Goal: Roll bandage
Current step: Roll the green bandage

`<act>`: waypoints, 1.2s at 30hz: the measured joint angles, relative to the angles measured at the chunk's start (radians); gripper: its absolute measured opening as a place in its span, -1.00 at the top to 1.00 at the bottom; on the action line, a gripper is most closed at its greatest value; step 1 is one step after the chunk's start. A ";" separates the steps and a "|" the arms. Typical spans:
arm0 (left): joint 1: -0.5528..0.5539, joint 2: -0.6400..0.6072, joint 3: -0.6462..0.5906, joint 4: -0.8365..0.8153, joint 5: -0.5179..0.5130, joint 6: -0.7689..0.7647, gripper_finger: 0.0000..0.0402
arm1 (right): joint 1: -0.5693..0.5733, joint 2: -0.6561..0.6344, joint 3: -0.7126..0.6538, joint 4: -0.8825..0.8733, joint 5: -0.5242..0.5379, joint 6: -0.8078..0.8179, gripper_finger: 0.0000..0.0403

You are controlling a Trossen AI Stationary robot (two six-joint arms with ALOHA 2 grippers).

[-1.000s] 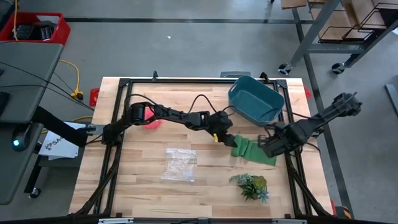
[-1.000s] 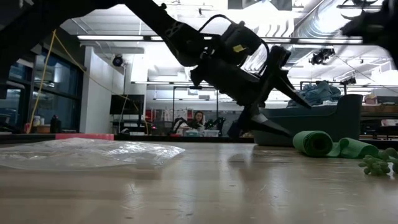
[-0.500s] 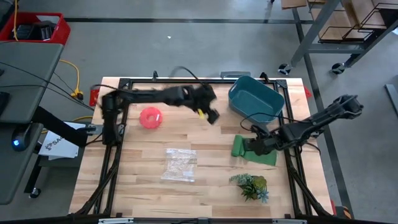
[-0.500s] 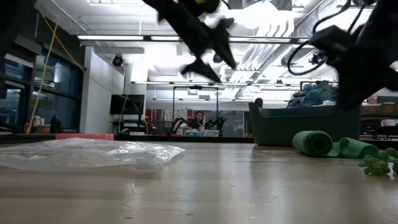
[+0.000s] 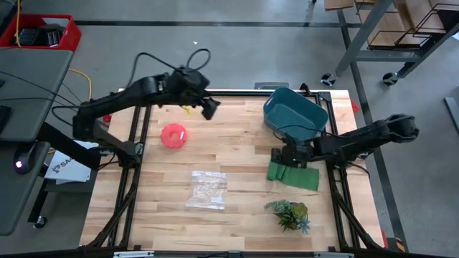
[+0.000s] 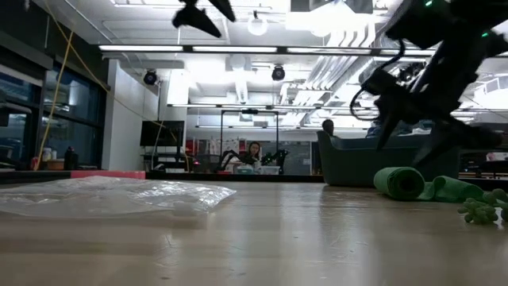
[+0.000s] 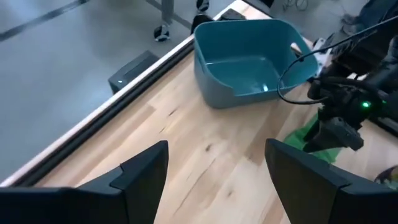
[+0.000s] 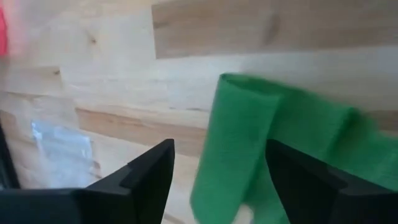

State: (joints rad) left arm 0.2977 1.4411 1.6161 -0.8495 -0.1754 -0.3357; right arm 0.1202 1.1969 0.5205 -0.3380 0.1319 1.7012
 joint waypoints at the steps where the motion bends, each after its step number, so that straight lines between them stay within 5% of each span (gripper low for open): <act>1: 0.004 -0.015 0.000 -0.017 -0.002 0.008 -0.30 | -0.011 0.021 0.000 0.032 -0.025 -0.001 -0.23; 18: 0.043 -0.086 -0.001 -0.106 -0.015 0.113 -0.30 | -0.036 0.337 0.182 0.022 -0.152 0.103 -0.20; 22: 0.044 -0.140 -0.003 -0.096 -0.021 0.145 -0.30 | -0.035 0.349 0.221 0.016 -0.126 0.070 0.11; 28: 0.086 -0.274 -0.002 -0.110 -0.112 0.142 -0.30 | -0.039 0.349 0.296 0.020 -0.032 -0.011 0.90; 36: 0.114 -0.392 -0.001 -0.220 -0.167 0.028 -0.30 | -0.126 0.422 0.369 0.050 -0.047 -0.135 0.81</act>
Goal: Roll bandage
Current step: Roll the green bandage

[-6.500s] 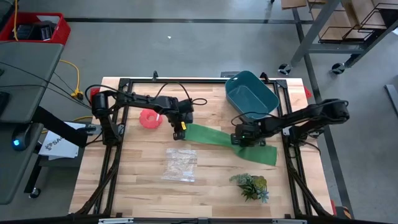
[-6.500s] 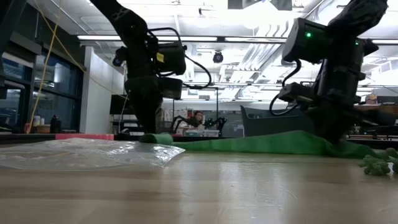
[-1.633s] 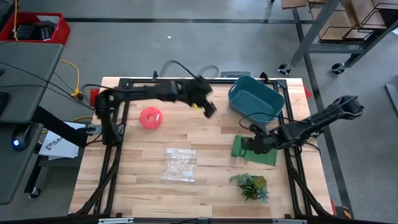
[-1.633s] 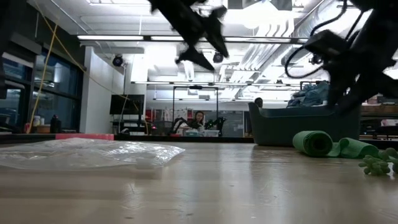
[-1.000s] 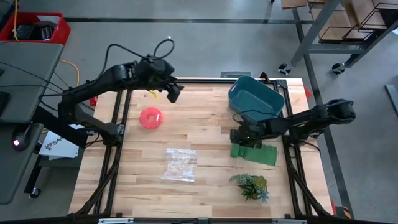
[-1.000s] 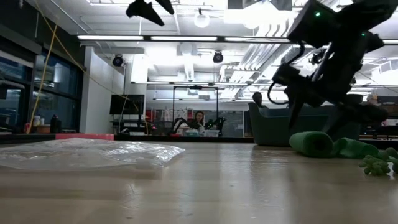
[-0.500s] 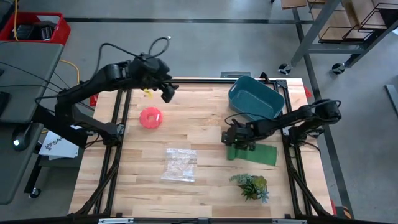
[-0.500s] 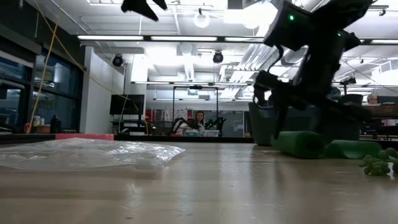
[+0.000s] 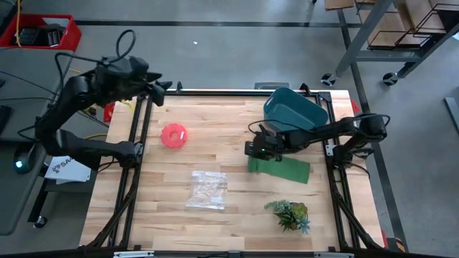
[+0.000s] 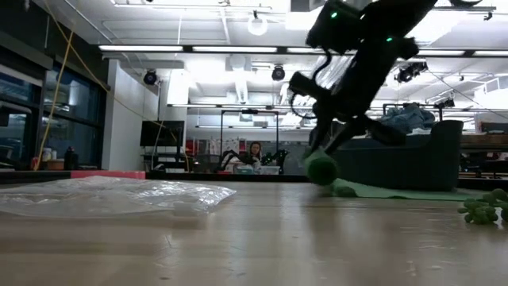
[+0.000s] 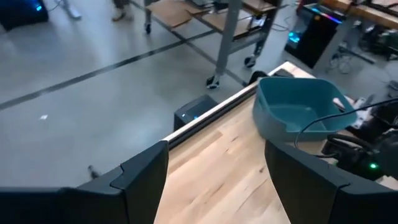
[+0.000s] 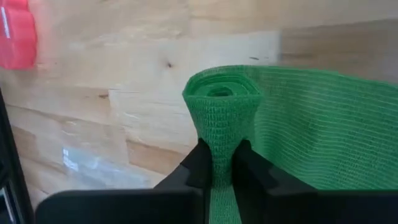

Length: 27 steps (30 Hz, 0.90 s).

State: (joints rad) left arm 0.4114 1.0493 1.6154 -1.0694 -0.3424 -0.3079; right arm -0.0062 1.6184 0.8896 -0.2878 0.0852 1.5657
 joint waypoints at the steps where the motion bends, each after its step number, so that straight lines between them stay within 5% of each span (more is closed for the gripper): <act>1: 0.000 -0.007 0.000 -0.017 -0.008 -0.012 -0.30 | -0.008 0.021 0.010 0.010 -0.012 -0.016 0.84; 10: 0.000 -0.014 0.000 -0.086 -0.006 -0.058 -0.30 | -0.063 0.176 0.128 0.109 -0.072 -0.152 0.86; 27: -0.002 0.066 0.000 -0.087 0.049 -0.012 -0.30 | -0.100 0.188 0.170 0.063 -0.125 -0.162 0.15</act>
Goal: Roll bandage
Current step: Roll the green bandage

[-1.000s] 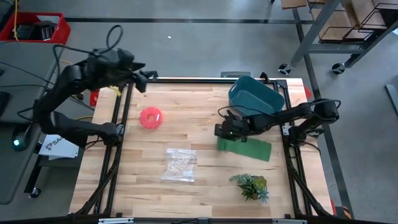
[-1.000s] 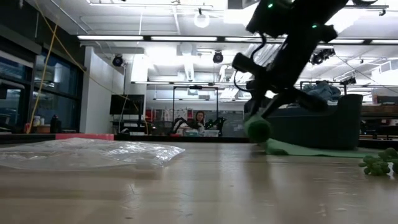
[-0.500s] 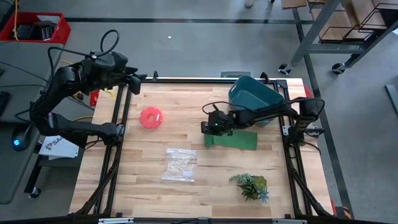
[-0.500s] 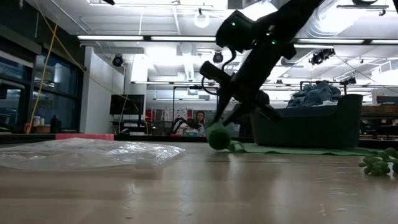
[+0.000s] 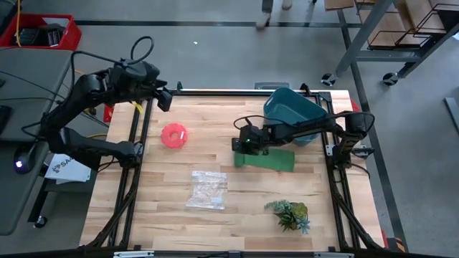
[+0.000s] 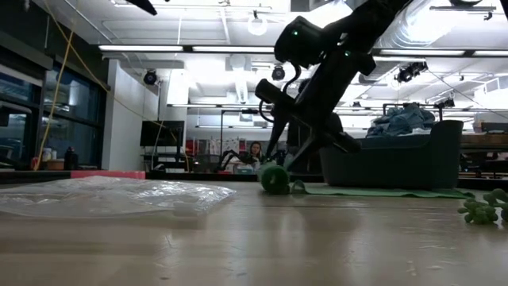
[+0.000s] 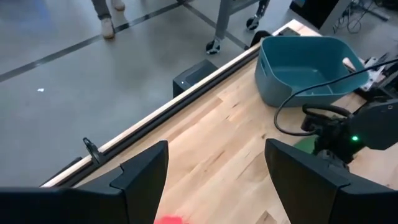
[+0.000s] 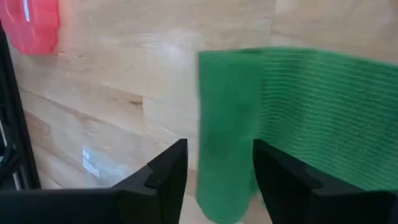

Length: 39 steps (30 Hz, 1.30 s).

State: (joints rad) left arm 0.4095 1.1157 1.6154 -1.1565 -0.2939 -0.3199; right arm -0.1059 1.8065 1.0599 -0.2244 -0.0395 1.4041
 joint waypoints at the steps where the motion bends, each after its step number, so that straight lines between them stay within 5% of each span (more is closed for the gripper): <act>1: 0.000 0.007 0.000 0.000 0.000 0.002 -0.30 | 0.000 0.000 0.000 0.001 0.000 0.001 0.12; 10: 0.000 0.062 0.000 0.000 0.007 0.043 -0.30 | -0.027 -0.047 0.000 -0.072 0.028 -0.070 0.09; 16: -0.005 0.099 -0.003 0.007 0.064 0.059 -0.30 | -0.001 -0.145 -0.002 -0.384 0.050 -0.217 0.12; 19: -0.018 0.098 -0.076 0.129 0.098 0.076 -0.30 | 0.033 -0.188 -0.051 -0.563 0.032 -0.237 0.34; 23: -0.039 0.084 -0.248 0.417 0.259 0.023 -0.30 | 0.101 -0.283 -0.178 -0.574 -0.002 -0.161 0.88; 26: -0.066 0.092 -0.384 0.623 0.331 -0.053 -0.24 | 0.155 -0.364 -0.280 -0.537 -0.021 -0.035 0.93; 30: -0.106 0.145 -0.528 0.811 0.324 -0.147 0.09 | 0.201 -0.474 -0.409 -0.450 0.006 0.126 0.99; 35: -0.152 0.283 -0.599 0.876 0.333 -0.215 0.88 | 0.226 -0.564 -0.516 -0.302 0.076 0.277 1.00; 39: -0.196 0.397 -0.605 0.879 0.355 -0.247 0.93 | 0.231 -0.577 -0.536 -0.311 0.132 0.323 1.00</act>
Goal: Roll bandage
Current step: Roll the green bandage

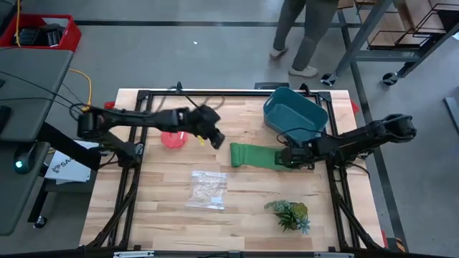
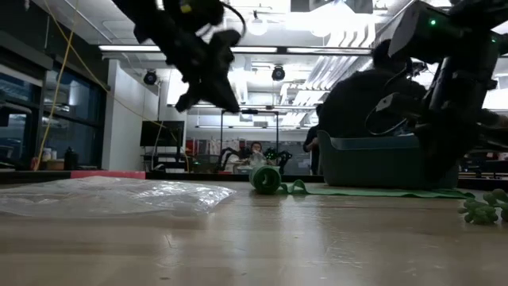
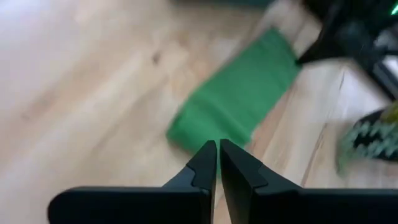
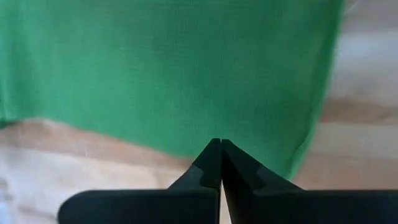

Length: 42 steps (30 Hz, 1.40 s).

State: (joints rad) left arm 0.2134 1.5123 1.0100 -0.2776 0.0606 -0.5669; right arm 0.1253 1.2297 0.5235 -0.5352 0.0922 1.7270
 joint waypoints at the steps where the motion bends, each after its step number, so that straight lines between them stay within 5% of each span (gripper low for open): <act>1: -0.012 0.023 0.000 0.003 0.009 -0.004 0.96 | 0.000 0.000 -0.001 -0.009 0.017 0.003 1.00; 8: -0.077 0.117 0.000 0.038 0.014 -0.048 1.00 | 0.000 0.001 -0.001 -0.074 0.068 0.023 1.00; 34: -0.139 0.130 0.001 -0.015 -0.017 -0.065 1.00 | 0.109 0.002 -0.029 -0.245 -0.078 0.097 1.00; 42: -0.115 0.239 0.001 0.060 -0.036 -0.107 1.00 | 0.113 0.003 -0.028 -0.239 -0.075 0.106 1.00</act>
State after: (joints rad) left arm 0.0983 1.7511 1.0111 -0.2171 0.0248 -0.6735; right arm 0.2386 1.2324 0.4954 -0.7738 0.0170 1.8328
